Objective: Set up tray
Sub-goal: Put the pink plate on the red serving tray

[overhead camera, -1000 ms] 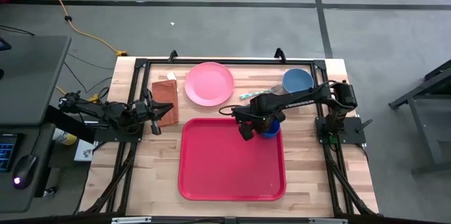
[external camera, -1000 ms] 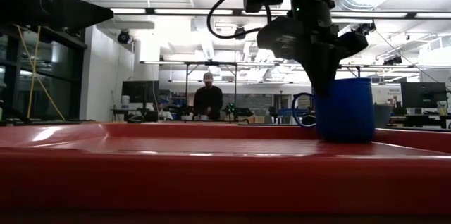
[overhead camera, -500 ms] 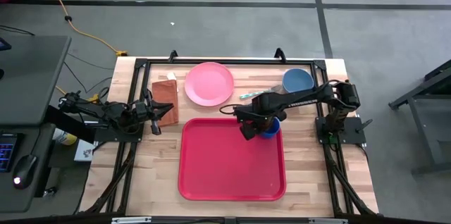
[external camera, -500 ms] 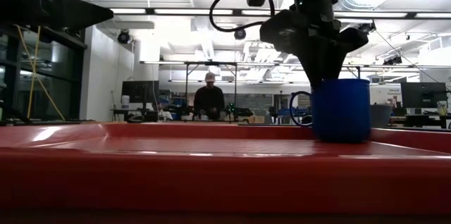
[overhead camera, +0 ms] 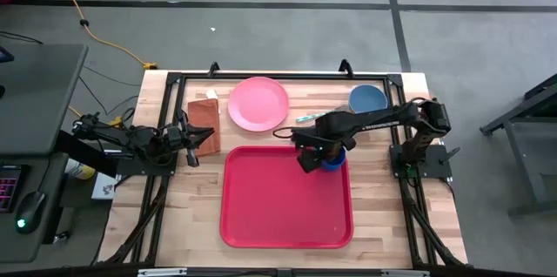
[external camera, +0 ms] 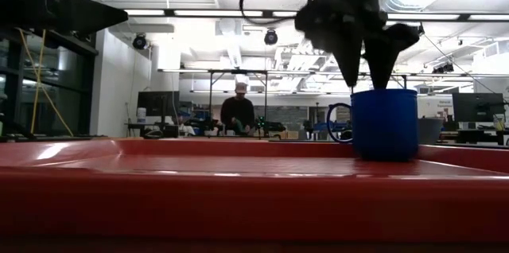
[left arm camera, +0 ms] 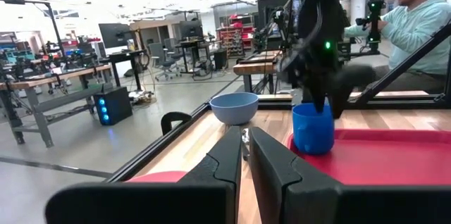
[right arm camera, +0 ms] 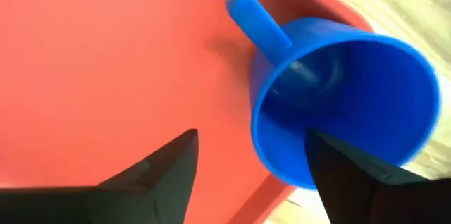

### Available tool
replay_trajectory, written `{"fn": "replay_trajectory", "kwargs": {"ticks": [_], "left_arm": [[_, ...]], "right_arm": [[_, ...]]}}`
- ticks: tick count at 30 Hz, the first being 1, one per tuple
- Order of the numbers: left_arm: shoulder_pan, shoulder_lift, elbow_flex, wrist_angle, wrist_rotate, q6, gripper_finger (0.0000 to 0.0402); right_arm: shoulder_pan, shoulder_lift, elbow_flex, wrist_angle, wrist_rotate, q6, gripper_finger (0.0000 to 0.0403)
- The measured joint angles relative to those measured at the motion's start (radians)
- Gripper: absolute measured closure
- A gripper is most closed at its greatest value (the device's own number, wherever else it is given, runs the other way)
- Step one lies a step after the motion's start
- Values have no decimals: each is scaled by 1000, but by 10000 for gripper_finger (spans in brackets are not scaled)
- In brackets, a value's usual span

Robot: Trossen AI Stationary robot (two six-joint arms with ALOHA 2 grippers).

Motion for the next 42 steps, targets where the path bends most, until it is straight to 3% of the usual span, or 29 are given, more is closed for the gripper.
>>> {"fn": "replay_trajectory", "kwargs": {"ticks": [4, 9, 13, 17, 22, 29, 33, 42], "left_arm": [[0, 0, 0, 0, 0, 0, 341], [0, 0, 0, 0, -3, 0, 341], [0, 0, 0, 1, -3, 0, 341], [0, 0, 0, 3, -6, 0, 341], [0, 0, 0, 9, -32, -25, 341], [0, 0, 0, 10, -66, -67, 341], [0, 0, 0, 9, -66, -86, 341], [0, 0, 0, 9, -66, -111, 341]], "right_arm": [[-5, -88, 0, 27, 44, 9, 160], [-55, -227, 1, 110, 246, -12, 159], [-157, -317, 2, 186, 390, -89, 159], [-322, -366, 2, 246, 418, -196, 159], [-570, -348, 2, 352, 259, -337, 159], [-821, -190, 2, 551, -102, -435, 159], [-867, -52, 2, 669, -302, -427, 159], [-812, 223, 0, 750, -403, -444, 159]]}}
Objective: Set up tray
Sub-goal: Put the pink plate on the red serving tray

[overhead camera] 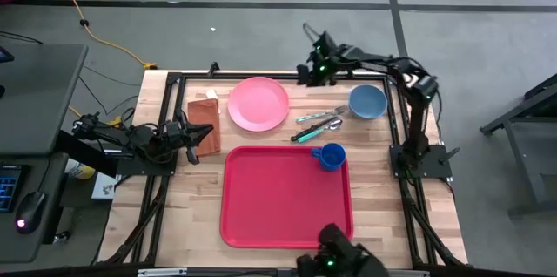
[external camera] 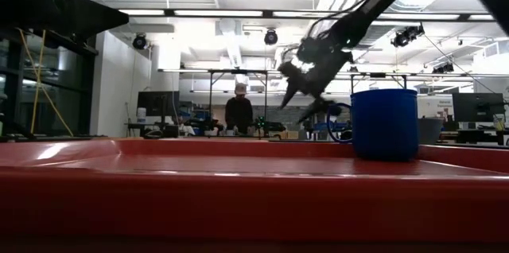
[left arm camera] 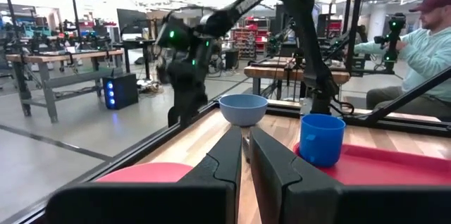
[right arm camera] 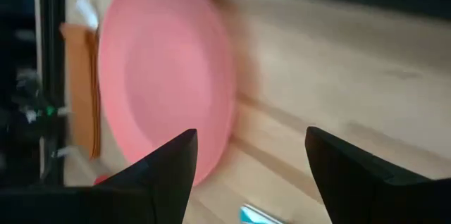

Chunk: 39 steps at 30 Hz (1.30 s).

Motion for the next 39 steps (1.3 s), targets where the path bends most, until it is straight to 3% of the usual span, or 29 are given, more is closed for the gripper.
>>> {"fn": "replay_trajectory", "kwargs": {"ticks": [8, 14, 28, 39], "left_arm": [[0, 0, 0, 0, 0, 0, 341], [0, 0, 0, -1, 0, 3, 341], [0, 0, 0, -2, -16, 3, 341], [0, 0, 0, -1, -18, 2, 341]], "right_arm": [[54, 91, 1, 83, -6, 0, 159], [53, 104, 1, 88, 42, -3, 159], [105, 104, 1, 197, 44, 59, 160], [127, 104, 1, 129, 73, 102, 160]]}}
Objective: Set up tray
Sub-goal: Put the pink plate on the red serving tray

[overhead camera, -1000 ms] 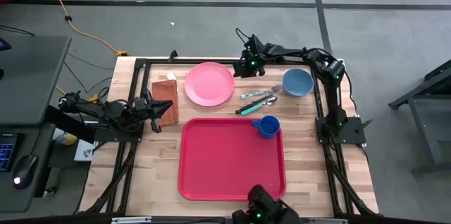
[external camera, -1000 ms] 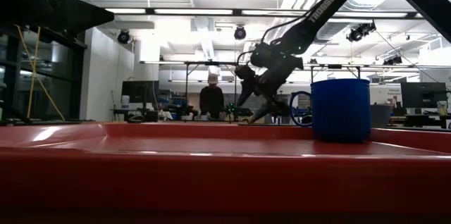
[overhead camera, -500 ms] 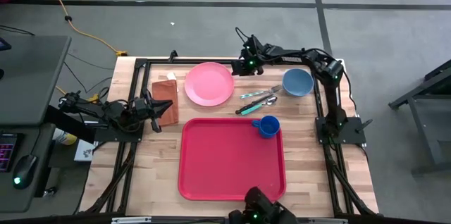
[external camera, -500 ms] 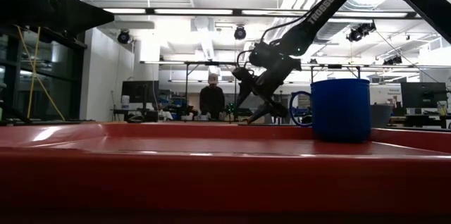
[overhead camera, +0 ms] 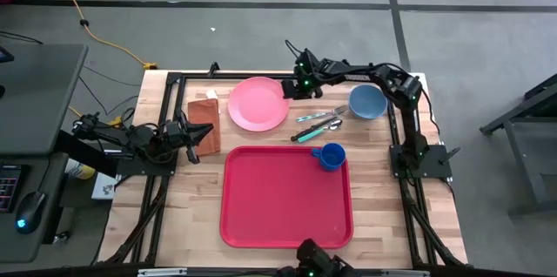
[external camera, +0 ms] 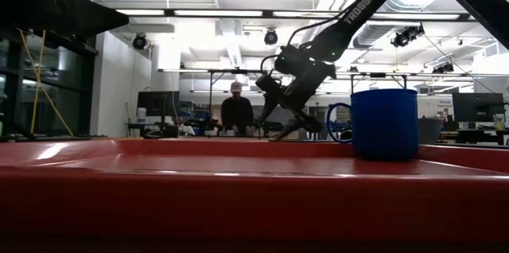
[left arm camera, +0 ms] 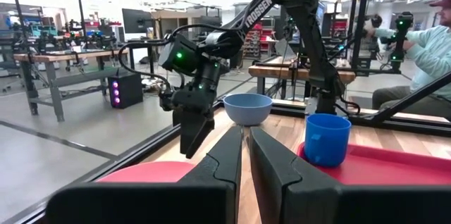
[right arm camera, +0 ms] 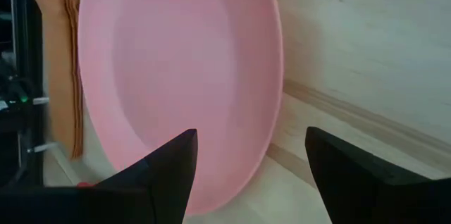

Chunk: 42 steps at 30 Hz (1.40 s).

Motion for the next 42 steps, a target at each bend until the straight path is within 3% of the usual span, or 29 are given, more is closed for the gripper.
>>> {"fn": "replay_trajectory", "kwargs": {"ticks": [18, 27, 42], "left_arm": [[0, 0, 0, 0, 1, 0, 341], [0, 0, 0, -8, 1, 0, 341], [0, 0, 0, -8, 1, 4, 341]], "right_arm": [[58, 35, 0, -43, -27, 77, 160], [71, 60, 1, 65, -38, 143, 160], [100, 61, 0, 89, 31, 161, 174]]}}
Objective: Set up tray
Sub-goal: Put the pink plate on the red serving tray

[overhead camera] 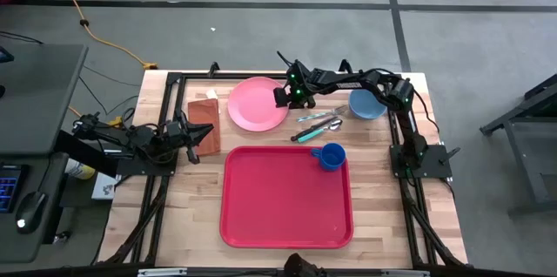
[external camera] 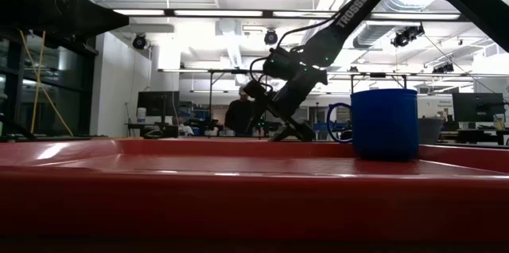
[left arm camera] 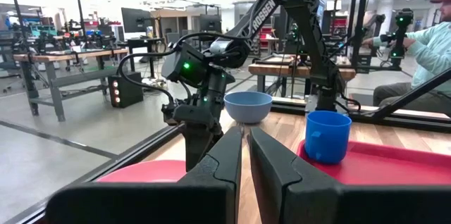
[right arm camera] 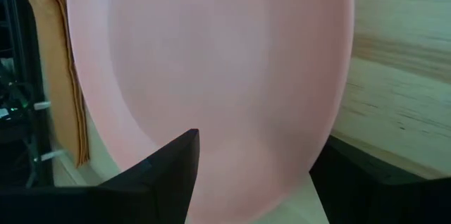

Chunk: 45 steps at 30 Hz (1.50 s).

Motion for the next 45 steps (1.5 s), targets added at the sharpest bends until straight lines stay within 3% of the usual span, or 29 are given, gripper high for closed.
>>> {"fn": "replay_trajectory", "kwargs": {"ticks": [24, 36, 45], "left_arm": [[0, 0, 0, 0, 0, 0, 341], [0, 0, 0, 0, 0, 0, 341], [0, 0, 0, 2, 0, -2, 341]], "right_arm": [[0, 1, -1, -37, 16, -45, 394], [-2, -7, -1, -3, -8, -72, 402], [-34, -96, -1, 0, 36, -108, 402]]}}
